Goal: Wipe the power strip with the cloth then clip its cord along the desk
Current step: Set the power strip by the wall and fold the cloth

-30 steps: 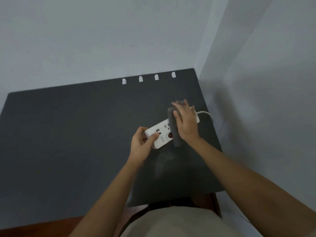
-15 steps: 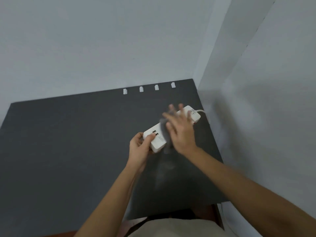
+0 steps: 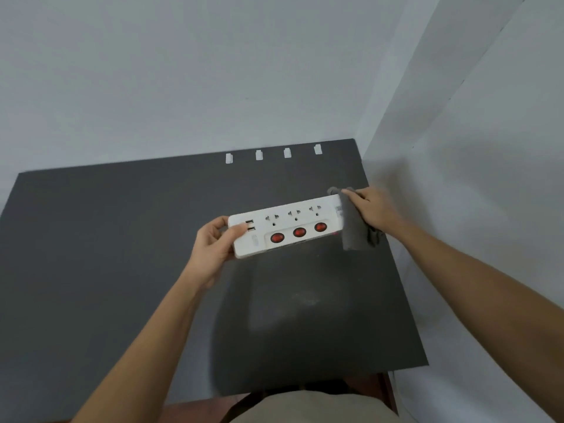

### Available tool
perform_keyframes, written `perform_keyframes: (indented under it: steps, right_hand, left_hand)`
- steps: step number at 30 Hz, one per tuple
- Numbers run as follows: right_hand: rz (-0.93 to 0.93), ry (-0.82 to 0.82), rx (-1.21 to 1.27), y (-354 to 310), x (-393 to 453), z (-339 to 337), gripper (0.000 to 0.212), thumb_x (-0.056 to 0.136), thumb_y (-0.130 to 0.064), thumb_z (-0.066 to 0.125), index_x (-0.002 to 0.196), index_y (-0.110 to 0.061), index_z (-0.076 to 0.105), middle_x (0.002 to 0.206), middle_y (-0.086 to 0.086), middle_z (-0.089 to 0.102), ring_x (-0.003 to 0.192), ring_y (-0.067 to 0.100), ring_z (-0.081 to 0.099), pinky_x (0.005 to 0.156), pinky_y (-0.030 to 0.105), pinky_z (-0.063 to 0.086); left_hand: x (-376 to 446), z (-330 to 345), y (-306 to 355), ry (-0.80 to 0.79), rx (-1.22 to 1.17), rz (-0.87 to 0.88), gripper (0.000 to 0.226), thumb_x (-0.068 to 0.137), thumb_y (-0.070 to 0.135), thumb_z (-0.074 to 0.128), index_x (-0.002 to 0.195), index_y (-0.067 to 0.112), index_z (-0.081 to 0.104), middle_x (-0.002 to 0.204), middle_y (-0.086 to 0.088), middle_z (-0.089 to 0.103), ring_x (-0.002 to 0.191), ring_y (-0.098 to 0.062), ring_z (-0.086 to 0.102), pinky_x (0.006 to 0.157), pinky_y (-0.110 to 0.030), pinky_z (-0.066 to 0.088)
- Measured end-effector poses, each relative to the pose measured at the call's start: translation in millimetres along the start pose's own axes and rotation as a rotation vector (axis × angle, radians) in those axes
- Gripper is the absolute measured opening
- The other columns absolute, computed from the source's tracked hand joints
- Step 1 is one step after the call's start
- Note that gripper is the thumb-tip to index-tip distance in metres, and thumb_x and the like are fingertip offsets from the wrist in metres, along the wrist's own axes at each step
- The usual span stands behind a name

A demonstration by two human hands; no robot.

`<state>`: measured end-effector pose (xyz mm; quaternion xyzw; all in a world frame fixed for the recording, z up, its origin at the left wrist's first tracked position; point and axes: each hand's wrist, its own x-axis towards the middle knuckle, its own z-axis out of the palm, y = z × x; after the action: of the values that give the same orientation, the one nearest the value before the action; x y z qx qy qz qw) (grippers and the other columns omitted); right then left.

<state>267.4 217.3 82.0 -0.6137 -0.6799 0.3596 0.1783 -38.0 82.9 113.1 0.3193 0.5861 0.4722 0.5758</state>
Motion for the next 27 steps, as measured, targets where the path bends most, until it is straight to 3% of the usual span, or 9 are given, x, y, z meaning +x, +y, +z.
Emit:
perform_keyframes:
  steps: [2, 6, 11, 15, 19, 22, 27]
  right_hand:
    - [0.024, -0.013, -0.059, 11.1, 4.8, -6.6, 0.055, 0.093, -0.04, 0.05, 0.067, 0.006, 0.064, 0.059, 0.022, 0.057, 0.053, 0.022, 0.047, 0.056, 0.034, 0.035]
    - [0.125, 0.018, -0.117, 37.8, 19.1, -22.4, 0.053, 0.091, -0.042, 0.052, 0.062, 0.001, 0.065, 0.053, 0.014, 0.055, 0.052, 0.027, 0.051, 0.058, 0.035, 0.038]
    - [0.104, 0.087, -0.197, 27.8, 43.0, -15.3, 0.055, 0.092, -0.042, 0.05, 0.051, -0.006, 0.053, 0.048, 0.01, 0.048, 0.049, 0.024, 0.047, 0.051, 0.034, 0.034]
    - [0.016, 0.126, -0.194, 16.1, 65.6, 10.6, 0.046, 0.094, -0.043, 0.044, 0.071, -0.007, 0.061, 0.061, 0.012, 0.06, 0.061, 0.026, 0.057, 0.061, 0.04, 0.045]
    - [0.018, 0.139, -0.238, 18.8, 83.7, 33.9, 0.044, 0.093, -0.051, 0.039, 0.086, -0.015, 0.063, 0.079, 0.011, 0.068, 0.075, 0.031, 0.061, 0.07, 0.043, 0.051]
    - [0.036, 0.146, -0.262, 22.8, 93.0, 44.0, 0.045, 0.091, -0.057, 0.034, 0.086, -0.019, 0.058, 0.084, 0.012, 0.069, 0.081, 0.035, 0.06, 0.073, 0.045, 0.052]
    - [0.078, 0.157, -0.243, 19.8, 105.7, 49.8, 0.033, 0.095, -0.047, 0.041, 0.081, -0.017, 0.046, 0.08, 0.017, 0.062, 0.081, 0.039, 0.058, 0.066, 0.037, 0.042]
  left_hand:
    - [12.7, -14.8, 5.2, -0.027, 0.014, -0.003, 0.039, 0.081, 0.021, 0.065, 0.113, 0.0, 0.063, 0.092, -0.007, 0.077, 0.076, -0.017, 0.074, 0.063, -0.029, 0.061]
    - [42.0, -47.4, 11.1, -0.029, 0.046, -0.017, 0.023, 0.094, 0.013, 0.059, 0.113, 0.003, 0.065, 0.091, -0.004, 0.077, 0.076, -0.013, 0.073, 0.064, -0.026, 0.06]
    - [89.8, -76.6, 0.0, 0.115, 0.043, -0.091, 0.018, 0.095, 0.021, 0.058, 0.102, 0.008, 0.069, 0.095, -0.007, 0.074, 0.077, -0.013, 0.072, 0.066, -0.027, 0.062]
    - [137.0, -86.5, -9.4, 0.275, 0.082, -0.154, 0.018, 0.097, 0.022, 0.055, 0.101, 0.005, 0.062, 0.097, -0.008, 0.068, 0.08, -0.016, 0.067, 0.059, -0.024, 0.06]
    - [172.4, -92.6, -22.0, 0.351, 0.177, -0.188, 0.029, 0.096, 0.024, 0.057, 0.113, 0.001, 0.063, 0.104, -0.01, 0.066, 0.087, -0.022, 0.064, 0.072, -0.035, 0.057]
    - [186.0, -93.9, -32.0, 0.406, 0.325, -0.218, 0.028, 0.095, 0.028, 0.054, 0.105, 0.005, 0.066, 0.099, -0.007, 0.063, 0.093, -0.024, 0.06, 0.087, -0.04, 0.053]
    - [191.6, -88.1, -43.5, 0.472, 0.479, -0.218, 0.03, 0.096, 0.031, 0.05, 0.097, 0.007, 0.068, 0.092, -0.007, 0.063, 0.087, -0.023, 0.055, 0.074, -0.031, 0.04]
